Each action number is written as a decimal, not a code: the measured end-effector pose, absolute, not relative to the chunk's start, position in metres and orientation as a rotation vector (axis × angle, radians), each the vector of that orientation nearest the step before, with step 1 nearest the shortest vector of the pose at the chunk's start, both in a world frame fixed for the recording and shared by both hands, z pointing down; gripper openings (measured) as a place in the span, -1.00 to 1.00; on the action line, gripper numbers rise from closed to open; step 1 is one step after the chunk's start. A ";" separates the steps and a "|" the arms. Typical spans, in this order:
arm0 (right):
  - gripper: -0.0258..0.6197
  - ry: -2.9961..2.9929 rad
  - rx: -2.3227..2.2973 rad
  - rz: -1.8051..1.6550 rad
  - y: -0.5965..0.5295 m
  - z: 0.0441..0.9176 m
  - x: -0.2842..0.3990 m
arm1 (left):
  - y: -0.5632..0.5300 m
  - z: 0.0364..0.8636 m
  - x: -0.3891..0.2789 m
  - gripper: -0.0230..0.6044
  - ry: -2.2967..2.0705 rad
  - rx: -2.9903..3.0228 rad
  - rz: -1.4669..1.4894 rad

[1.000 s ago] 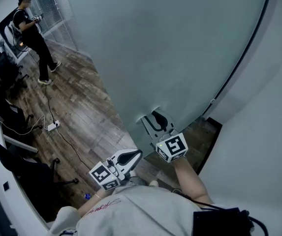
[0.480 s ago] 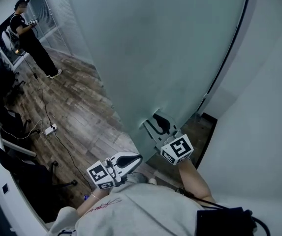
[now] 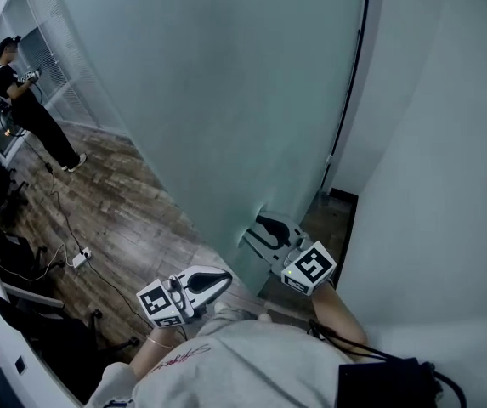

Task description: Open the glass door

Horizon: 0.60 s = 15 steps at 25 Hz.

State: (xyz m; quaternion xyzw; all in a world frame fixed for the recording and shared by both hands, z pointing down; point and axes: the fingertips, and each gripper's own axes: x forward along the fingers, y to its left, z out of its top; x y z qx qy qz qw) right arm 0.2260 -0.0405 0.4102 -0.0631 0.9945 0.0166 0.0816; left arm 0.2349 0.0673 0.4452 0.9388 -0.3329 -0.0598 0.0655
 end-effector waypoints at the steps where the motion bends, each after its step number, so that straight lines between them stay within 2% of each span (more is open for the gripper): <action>1: -0.51 2.972 -0.184 0.051 -0.039 0.410 0.232 | 0.064 0.443 0.238 -0.87 -0.991 2.847 -0.175; 10: -0.51 2.984 -0.121 0.043 -0.028 0.412 0.285 | 0.068 0.447 0.284 -0.87 -0.704 2.940 -0.124; 15: -0.51 3.008 -0.100 0.051 -0.023 0.412 0.307 | 0.060 0.440 0.290 -0.87 -0.669 2.942 -0.205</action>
